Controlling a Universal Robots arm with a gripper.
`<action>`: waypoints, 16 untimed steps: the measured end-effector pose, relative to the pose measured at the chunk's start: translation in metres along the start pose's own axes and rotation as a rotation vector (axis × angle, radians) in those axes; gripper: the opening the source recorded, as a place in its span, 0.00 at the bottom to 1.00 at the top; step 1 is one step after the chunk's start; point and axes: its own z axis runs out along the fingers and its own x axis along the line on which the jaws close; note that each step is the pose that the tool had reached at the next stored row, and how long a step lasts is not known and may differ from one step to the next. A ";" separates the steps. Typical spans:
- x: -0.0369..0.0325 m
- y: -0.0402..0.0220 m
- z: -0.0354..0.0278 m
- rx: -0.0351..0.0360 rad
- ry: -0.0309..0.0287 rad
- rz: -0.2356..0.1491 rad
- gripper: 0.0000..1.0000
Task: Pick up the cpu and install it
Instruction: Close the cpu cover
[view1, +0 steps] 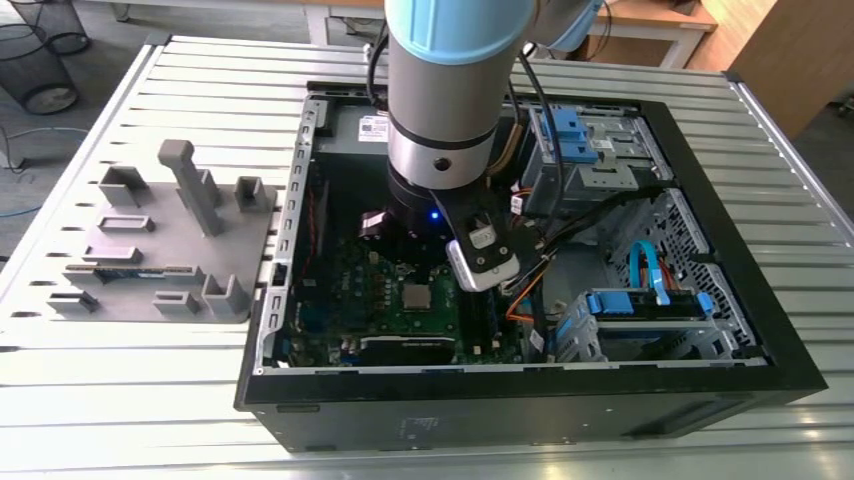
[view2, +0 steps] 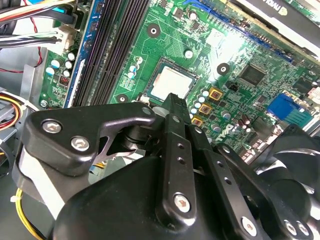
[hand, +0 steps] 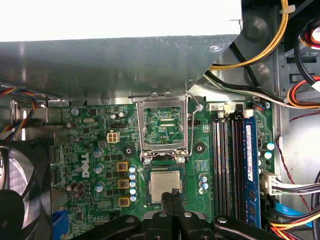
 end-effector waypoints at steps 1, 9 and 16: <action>-0.0001 0.0001 0.0001 -0.0001 -0.0001 0.000 0.11; -0.0012 0.0010 0.0006 0.0002 0.0002 -0.009 0.11; -0.0015 0.0011 0.0013 -0.0013 0.0018 -0.086 0.11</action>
